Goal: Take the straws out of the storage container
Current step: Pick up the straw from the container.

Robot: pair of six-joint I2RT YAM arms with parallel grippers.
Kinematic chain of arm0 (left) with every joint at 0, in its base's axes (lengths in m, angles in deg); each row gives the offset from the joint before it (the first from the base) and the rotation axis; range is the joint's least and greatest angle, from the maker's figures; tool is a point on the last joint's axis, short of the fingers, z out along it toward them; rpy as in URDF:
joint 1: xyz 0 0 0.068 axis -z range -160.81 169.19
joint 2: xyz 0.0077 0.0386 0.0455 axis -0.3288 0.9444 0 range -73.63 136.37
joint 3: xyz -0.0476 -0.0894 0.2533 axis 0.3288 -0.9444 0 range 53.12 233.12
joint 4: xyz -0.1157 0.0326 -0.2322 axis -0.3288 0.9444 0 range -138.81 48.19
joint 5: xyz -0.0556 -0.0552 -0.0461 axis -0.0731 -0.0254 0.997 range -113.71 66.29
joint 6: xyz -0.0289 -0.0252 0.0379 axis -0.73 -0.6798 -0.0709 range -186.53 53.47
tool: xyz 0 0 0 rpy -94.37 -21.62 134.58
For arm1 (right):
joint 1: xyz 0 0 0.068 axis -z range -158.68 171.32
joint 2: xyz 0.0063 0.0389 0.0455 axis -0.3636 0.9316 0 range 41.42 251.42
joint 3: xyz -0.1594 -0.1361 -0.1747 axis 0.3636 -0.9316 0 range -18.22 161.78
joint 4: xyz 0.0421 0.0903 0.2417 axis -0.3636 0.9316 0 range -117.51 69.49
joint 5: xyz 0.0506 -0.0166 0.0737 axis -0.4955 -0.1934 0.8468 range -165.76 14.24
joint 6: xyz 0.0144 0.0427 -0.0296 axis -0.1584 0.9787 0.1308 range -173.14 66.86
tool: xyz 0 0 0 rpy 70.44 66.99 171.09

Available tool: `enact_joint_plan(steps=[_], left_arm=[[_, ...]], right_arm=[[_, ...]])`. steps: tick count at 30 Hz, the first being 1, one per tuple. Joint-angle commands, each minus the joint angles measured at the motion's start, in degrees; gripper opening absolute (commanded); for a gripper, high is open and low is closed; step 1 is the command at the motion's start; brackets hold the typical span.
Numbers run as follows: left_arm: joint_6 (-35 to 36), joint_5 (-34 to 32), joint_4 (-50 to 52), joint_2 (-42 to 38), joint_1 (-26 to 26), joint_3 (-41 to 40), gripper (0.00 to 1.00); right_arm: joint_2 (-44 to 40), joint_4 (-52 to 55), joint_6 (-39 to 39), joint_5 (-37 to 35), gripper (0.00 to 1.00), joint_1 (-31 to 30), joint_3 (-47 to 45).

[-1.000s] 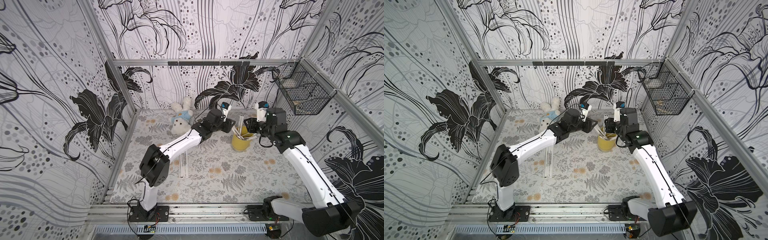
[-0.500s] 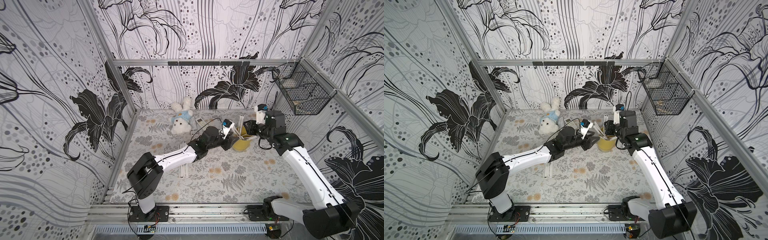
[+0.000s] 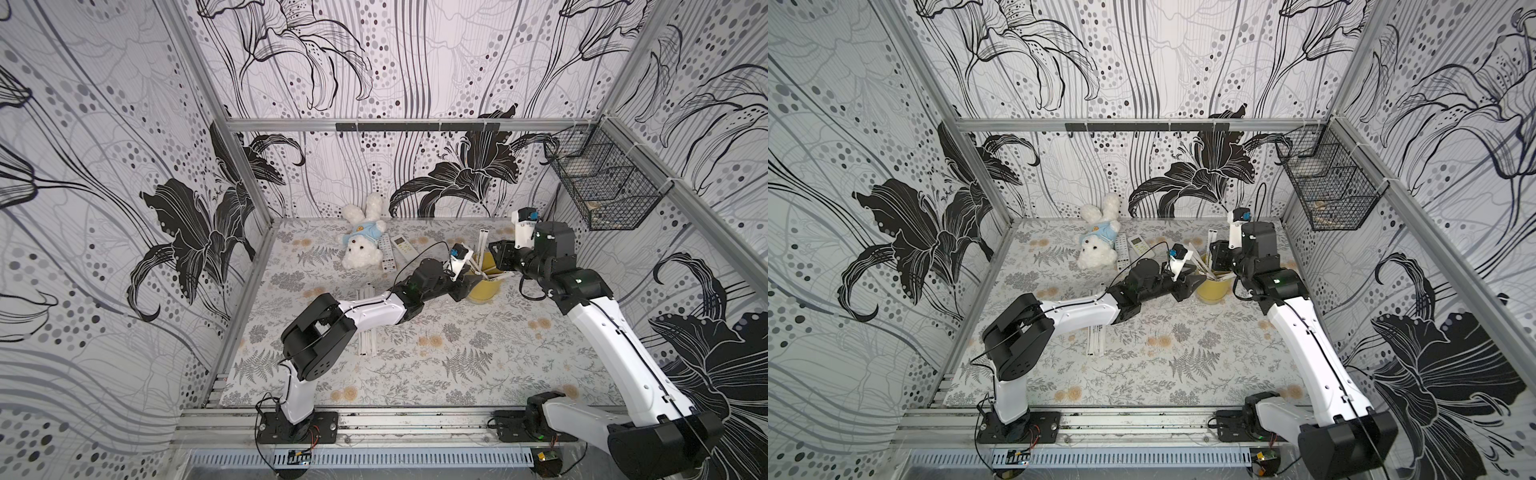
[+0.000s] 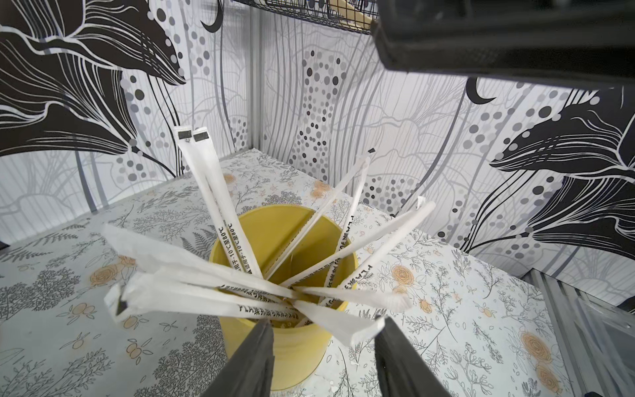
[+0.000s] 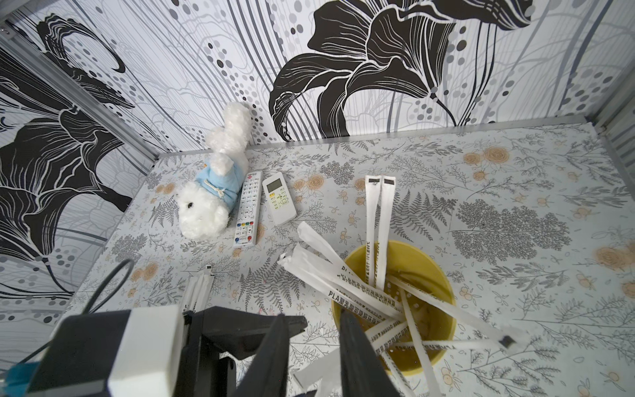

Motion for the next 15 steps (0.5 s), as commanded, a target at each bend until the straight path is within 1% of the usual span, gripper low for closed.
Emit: enact_joint_plan(steps=[1,3,7,11,14,15], left_arm=[[1.9,0.52,-2.87,1.11,0.57,2.64,0.48],[2.32,0.68,-2.15,1.8,0.68,3.61,0.43],[2.89,0.52,-2.3,1.9,0.95,3.77,0.26],[4.13,-1.12,-1.06,0.15,1.3,2.86,0.17],[4.99,-2.96,0.04,-2.66,1.56,1.65,0.09],[5.33,-3.5,0.18,-3.65,1.64,1.2,0.08]], right_arm=[[-1.07,0.81,-1.27,-1.22,0.29,0.34,0.85],[-1.25,0.83,-1.39,-1.38,0.29,0.27,0.6],[-1.66,0.9,-1.49,-1.49,0.29,0.32,0.32],[-2.2,0.83,-1.26,-1.49,0.29,0.31,0.18],[-2.56,0.57,-0.99,-1.34,0.29,0.28,0.05],[-2.64,0.55,-0.91,-1.23,0.29,0.31,0.14]])
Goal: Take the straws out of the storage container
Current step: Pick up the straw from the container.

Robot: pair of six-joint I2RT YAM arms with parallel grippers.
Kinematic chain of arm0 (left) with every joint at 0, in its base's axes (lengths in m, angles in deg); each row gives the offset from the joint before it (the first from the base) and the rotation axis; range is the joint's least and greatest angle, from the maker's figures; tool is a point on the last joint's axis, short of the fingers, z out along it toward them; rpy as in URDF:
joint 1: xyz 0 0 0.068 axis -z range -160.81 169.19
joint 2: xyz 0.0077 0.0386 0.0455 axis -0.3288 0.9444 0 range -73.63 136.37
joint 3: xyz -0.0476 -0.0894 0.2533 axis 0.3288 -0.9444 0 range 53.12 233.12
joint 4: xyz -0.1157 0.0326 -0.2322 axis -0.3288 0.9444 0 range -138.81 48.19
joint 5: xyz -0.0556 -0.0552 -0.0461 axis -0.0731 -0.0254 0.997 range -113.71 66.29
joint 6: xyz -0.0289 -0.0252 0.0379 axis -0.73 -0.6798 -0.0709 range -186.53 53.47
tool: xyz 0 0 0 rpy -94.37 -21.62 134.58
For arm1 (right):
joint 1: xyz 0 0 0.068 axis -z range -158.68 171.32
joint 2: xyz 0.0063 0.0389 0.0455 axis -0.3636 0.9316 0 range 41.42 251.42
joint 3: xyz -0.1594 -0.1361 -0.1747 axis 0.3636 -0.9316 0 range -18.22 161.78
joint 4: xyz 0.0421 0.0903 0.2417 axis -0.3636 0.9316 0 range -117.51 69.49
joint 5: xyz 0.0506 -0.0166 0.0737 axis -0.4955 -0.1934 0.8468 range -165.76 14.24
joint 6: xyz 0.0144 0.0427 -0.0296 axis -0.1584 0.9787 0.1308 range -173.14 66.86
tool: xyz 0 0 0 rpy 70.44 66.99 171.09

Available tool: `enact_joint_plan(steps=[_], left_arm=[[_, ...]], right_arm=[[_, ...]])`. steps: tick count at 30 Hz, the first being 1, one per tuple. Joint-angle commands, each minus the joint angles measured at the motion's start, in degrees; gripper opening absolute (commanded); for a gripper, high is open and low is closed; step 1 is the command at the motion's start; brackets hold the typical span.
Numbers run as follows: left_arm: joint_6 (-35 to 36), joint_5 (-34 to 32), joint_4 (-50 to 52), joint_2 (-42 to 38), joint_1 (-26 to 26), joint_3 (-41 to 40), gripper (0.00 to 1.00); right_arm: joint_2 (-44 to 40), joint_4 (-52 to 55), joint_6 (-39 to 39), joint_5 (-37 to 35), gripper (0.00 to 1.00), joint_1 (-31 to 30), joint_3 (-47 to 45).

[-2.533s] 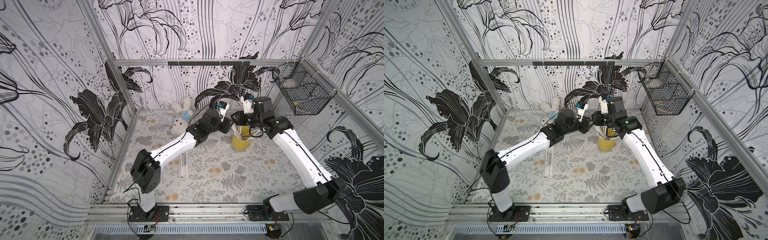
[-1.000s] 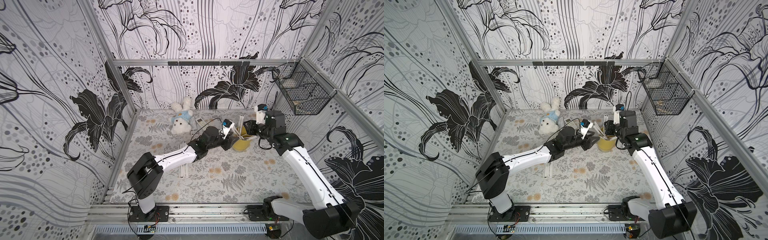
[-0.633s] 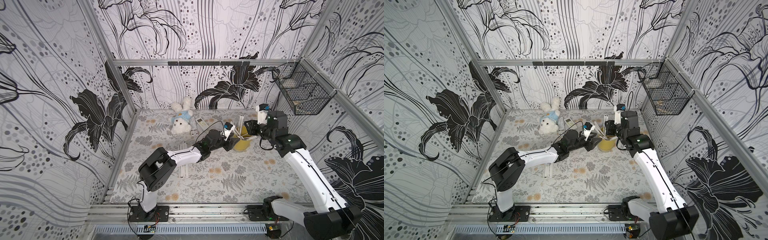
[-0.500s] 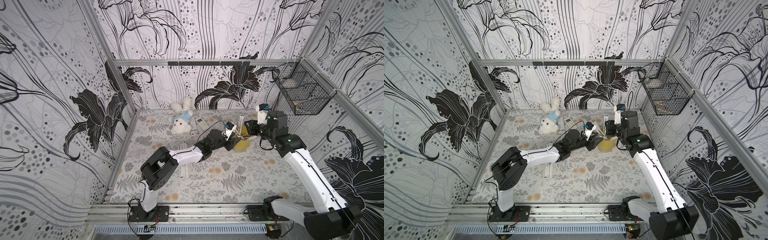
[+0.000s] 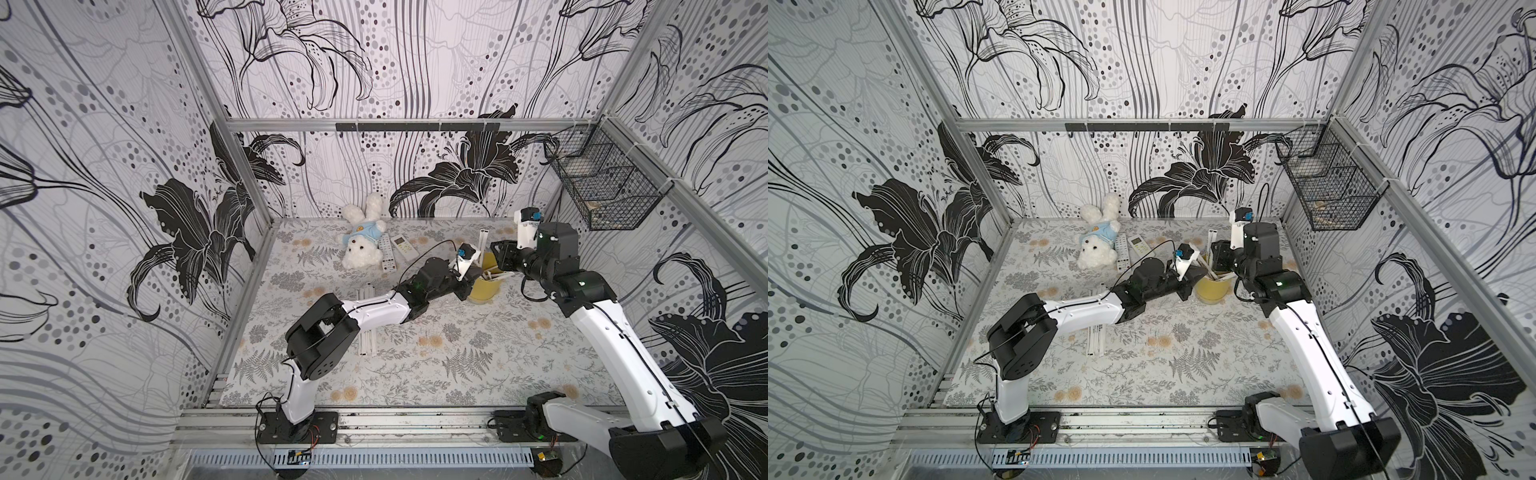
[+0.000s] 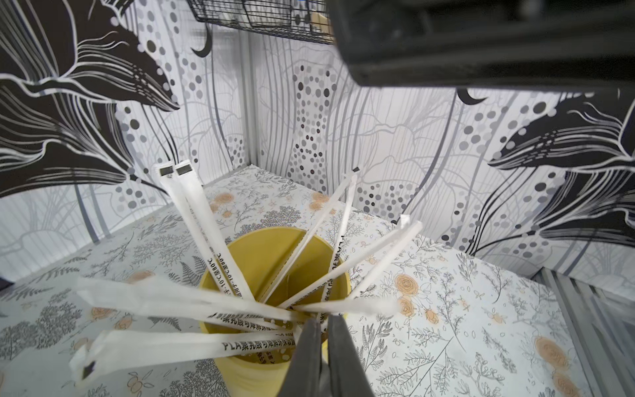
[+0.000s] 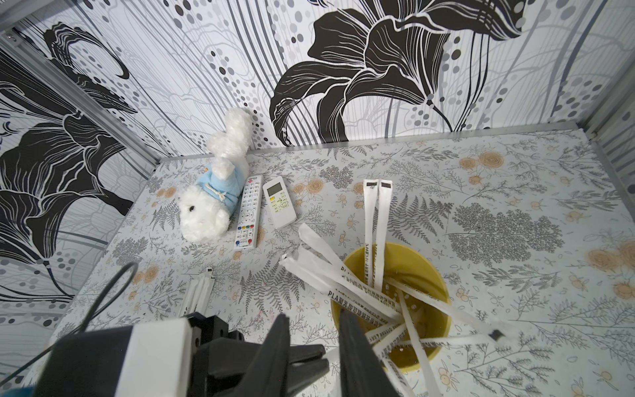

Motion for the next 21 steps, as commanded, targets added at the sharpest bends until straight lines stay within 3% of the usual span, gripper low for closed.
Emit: enact_joint_plan(steps=[1,6,12,17,21], left_arm=[[2.06,-2.81,-0.17,-5.38,0.59,-1.38,0.06],[3.14,-4.86,0.91,-11.27,0.95,-2.74,0.05],[4.29,-7.14,11.05,-16.82,1.48,0.83,0.04],[3.1,-9.73,24.47,-24.4,1.83,3.93,0.0],[2.63,-12.78,42.17,-30.01,1.92,9.33,0.0]], right_arm=[[-1.29,0.33,-0.72,-0.66,0.29,0.27,0.15],[-1.98,0.05,-0.18,-0.42,0.28,0.29,0.34],[-2.68,1.5,0.09,-0.42,0.29,0.31,1.89],[-3.16,1.58,0.36,0.21,0.29,0.27,3.28],[-3.05,0.02,0.97,2.79,0.28,0.29,3.68]])
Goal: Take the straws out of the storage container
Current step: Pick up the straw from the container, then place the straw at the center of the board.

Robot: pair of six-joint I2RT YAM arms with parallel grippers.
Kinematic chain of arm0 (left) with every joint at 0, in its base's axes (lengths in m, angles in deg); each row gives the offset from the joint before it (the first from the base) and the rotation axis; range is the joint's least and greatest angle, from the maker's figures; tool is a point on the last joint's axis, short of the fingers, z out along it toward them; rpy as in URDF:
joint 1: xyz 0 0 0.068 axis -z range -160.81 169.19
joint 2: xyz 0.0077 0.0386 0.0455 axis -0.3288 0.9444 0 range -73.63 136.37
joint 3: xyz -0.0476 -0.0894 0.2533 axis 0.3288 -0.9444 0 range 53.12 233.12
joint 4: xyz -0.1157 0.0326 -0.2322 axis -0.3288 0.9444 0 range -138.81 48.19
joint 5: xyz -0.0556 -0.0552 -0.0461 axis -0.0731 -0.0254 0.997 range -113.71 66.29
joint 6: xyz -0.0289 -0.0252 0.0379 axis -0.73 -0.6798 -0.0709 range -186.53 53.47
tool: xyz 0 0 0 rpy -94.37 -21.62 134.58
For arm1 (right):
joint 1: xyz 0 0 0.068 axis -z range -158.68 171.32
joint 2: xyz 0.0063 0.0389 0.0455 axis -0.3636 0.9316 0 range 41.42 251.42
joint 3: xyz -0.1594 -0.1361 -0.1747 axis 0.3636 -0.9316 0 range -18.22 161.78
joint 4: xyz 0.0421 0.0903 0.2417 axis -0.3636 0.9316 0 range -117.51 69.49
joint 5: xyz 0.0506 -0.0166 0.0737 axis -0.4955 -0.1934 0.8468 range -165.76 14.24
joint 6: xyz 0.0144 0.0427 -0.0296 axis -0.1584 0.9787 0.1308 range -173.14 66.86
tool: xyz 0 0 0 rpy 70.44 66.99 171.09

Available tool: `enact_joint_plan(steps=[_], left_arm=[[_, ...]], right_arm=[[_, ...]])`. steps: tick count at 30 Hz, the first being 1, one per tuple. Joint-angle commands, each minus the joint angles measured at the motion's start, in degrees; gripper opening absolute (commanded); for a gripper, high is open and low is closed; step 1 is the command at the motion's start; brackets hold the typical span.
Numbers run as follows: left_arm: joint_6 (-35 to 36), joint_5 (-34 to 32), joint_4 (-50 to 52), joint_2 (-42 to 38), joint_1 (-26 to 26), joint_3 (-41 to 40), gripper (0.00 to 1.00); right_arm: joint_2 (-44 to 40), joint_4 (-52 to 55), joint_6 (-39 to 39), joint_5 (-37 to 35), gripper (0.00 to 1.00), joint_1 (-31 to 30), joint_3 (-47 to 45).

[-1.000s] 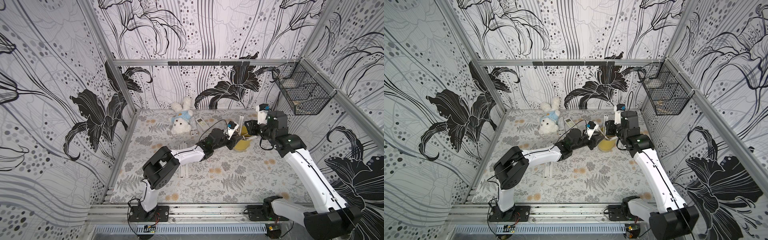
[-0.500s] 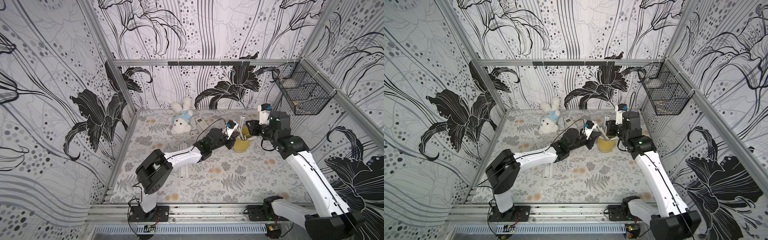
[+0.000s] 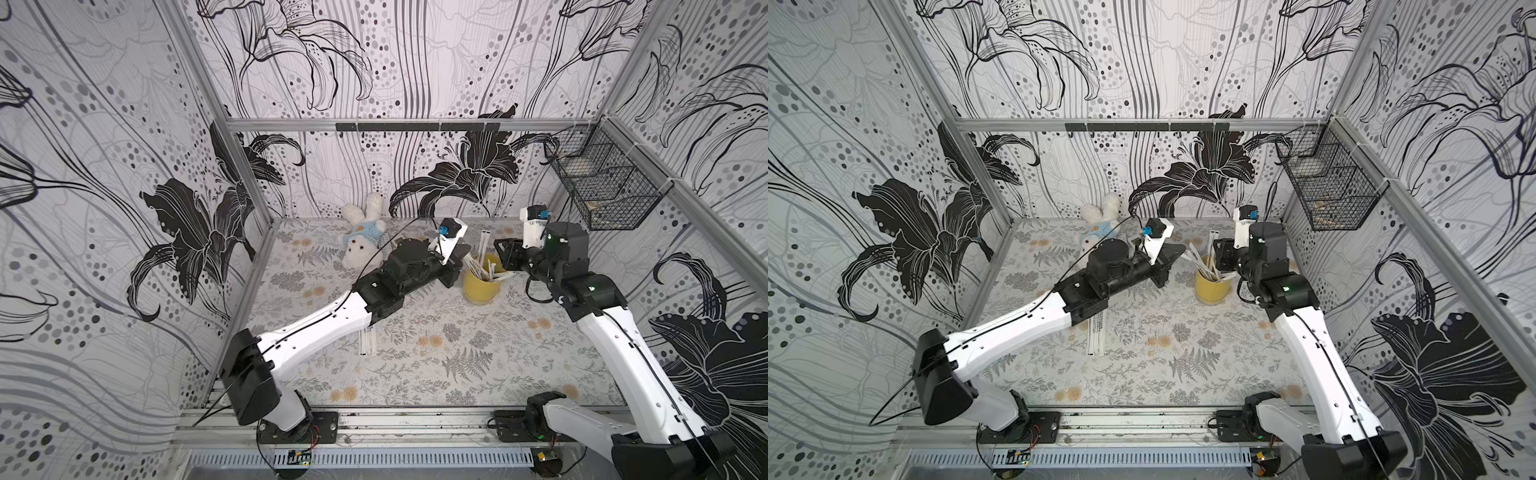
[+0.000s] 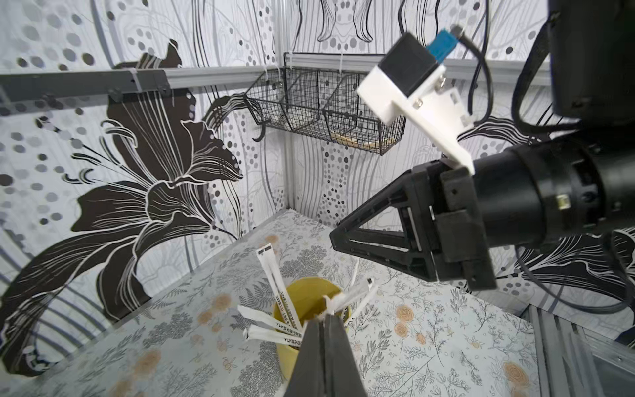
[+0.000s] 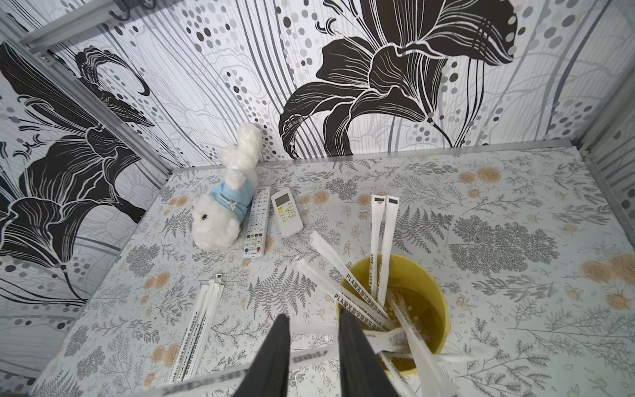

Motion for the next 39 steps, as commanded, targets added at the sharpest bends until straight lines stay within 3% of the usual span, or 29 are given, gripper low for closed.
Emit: enact_joint_plan(steps=[1,9,13,18,20,29,39], left_arm=[[-0.77,-4.91,18.37,-5.53,0.37,6.3,0.0],[-8.51,-13.71,50.82,-12.67,0.19,14.96,0.0],[-10.39,-11.36,61.69,-12.16,-3.43,14.54,0.0],[-7.23,4.11,63.18,-9.6,-15.11,8.8,0.0],[-6.08,6.55,64.99,-6.43,-18.35,7.52,0.0],[-3.32,7.53,68.16,6.15,-25.98,8.97,0.0],[-1.97,8.7,67.08,12.22,-28.63,12.21,0.07]], right_arm=[[-0.76,-1.25,0.91,2.72,0.28,0.29,1.89],[0.39,-2.45,2.47,9.14,0.27,0.19,1.9],[0.91,-2.92,3.17,10.75,0.26,-2.2,1.5],[1.29,-3.99,3.61,11.29,0.26,-6.08,-0.6],[1.37,-4.48,4.05,11.89,0.26,-7.07,-1.67],[1.6,-7.07,5.34,13.53,0.26,-10.16,-6.31],[1.96,-7.26,5.04,12.92,0.27,-10.45,-7.96]])
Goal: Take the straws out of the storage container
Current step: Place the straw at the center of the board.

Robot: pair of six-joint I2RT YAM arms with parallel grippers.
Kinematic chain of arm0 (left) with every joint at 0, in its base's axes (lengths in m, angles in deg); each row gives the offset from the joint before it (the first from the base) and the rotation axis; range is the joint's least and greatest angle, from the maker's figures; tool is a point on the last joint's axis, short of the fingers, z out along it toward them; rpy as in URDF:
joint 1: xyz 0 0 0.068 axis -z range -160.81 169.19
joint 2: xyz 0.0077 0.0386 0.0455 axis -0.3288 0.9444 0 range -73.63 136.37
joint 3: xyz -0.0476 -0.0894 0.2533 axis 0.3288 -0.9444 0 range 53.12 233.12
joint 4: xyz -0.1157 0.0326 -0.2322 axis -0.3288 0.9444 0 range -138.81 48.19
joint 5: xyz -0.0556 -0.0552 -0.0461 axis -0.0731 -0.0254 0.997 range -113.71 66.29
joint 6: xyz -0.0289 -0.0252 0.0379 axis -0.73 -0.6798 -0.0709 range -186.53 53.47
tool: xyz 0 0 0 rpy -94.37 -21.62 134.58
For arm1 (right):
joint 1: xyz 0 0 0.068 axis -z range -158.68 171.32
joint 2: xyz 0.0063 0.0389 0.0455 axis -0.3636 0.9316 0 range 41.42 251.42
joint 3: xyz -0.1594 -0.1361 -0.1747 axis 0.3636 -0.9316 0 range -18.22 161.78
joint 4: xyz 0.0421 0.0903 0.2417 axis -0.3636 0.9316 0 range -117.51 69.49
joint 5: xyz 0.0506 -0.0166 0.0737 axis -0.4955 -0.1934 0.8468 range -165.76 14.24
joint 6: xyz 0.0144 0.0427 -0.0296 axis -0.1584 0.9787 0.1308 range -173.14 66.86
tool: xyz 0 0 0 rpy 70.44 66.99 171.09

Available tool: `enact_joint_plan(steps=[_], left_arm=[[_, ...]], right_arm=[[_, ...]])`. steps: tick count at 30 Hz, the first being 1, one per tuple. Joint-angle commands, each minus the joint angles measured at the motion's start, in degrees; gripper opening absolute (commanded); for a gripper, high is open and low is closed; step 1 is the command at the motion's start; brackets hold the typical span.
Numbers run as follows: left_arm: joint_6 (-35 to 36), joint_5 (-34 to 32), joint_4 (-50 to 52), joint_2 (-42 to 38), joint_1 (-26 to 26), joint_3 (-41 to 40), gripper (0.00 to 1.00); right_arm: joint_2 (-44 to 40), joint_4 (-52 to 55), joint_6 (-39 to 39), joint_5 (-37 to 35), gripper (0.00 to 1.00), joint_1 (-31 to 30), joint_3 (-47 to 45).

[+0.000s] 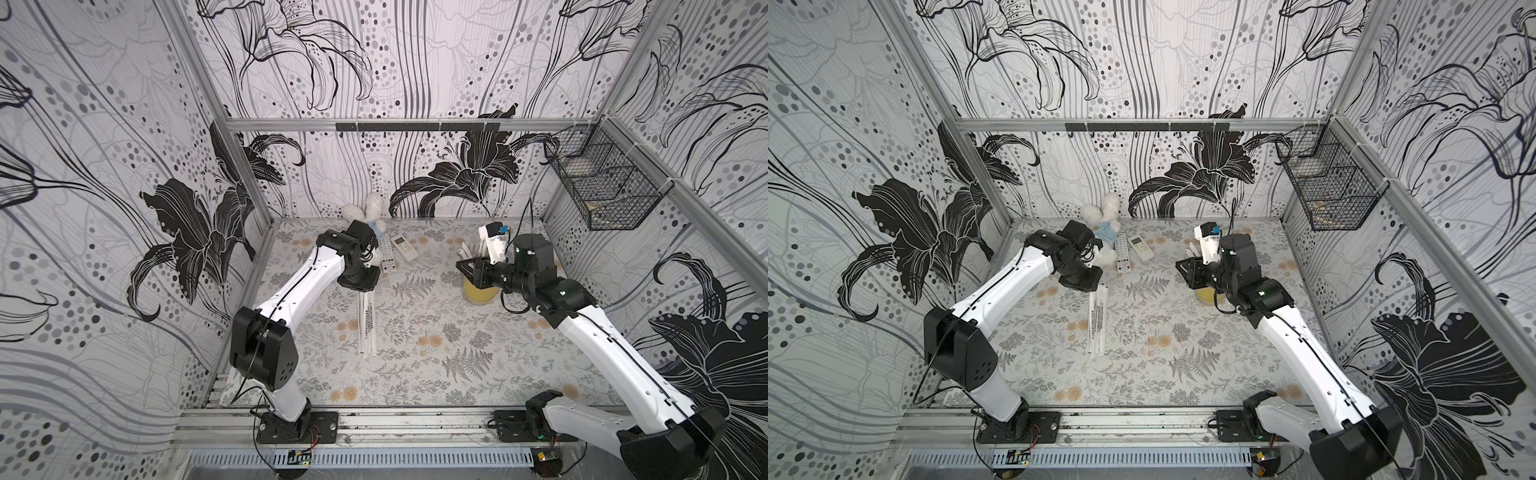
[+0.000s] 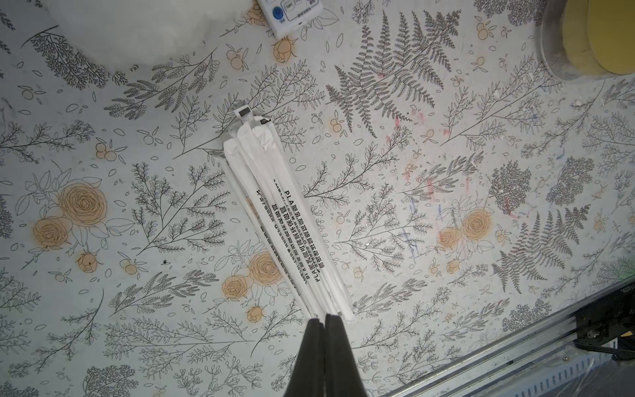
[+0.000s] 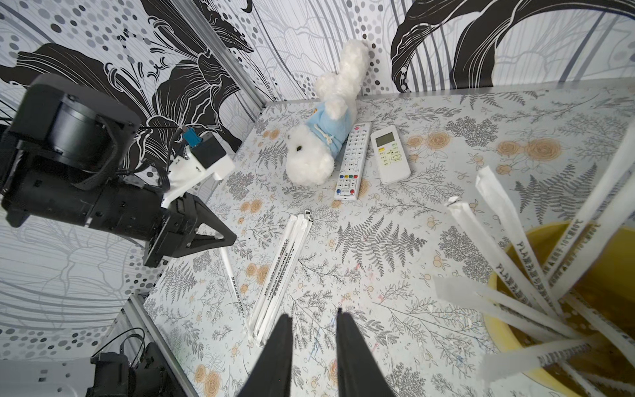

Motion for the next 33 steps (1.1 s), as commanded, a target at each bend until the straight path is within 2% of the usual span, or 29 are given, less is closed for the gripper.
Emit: enact_joint_plan(steps=[1,4,6,12,18,23,25,29,33], left_arm=[[1.45,1.05,-0.55,1.24,-0.51,2.24,0.08],[1.53,0.91,-0.96,1.56,-0.99,2.18,0.13],[1.0,-0.41,-1.58,1.47,-1.22,1.9,0.23],[-1.25,-5.16,-4.87,0.05,-1.81,-0.13,0.4],[-3.46,-7.58,-12.2,-2.92,-3.63,-4.83,0.43],[-5.92,-10.05,-20.87,-7.32,-4.64,-10.24,0.41],[-6.97,-8.79,-27.38,-11.78,-4.69,-14.98,0.41],[-10.22,-6.57,-41.9,-21.98,-4.49,-25.47,0.39],[-12.48,-4.98,-50.92,-27.98,-3.81,-32.91,0.37]], right_arm=[[0.5,-2.01,0.3,0.29,0.27,-0.37,-0.48],[0.58,-1.95,0.26,0.2,0.26,-0.31,-0.48],[0.56,-1.98,0.21,0.03,0.27,-0.37,-0.56],[0.39,-1.65,0.19,-0.41,0.26,-0.35,-0.75],[-0.8,0.81,-0.57,-3.47,0.27,-0.36,-0.05],[-2.38,5.48,-2.25,-11.52,0.29,-0.1,1.15],[-3.24,6.85,-2.85,-14.68,0.29,2.46,1.36],[-3.04,7.3,-3.71,-14.55,0.26,13.02,0.97],[-0.92,5.6,-3.2,-14.06,0.22,20.97,0.34]])
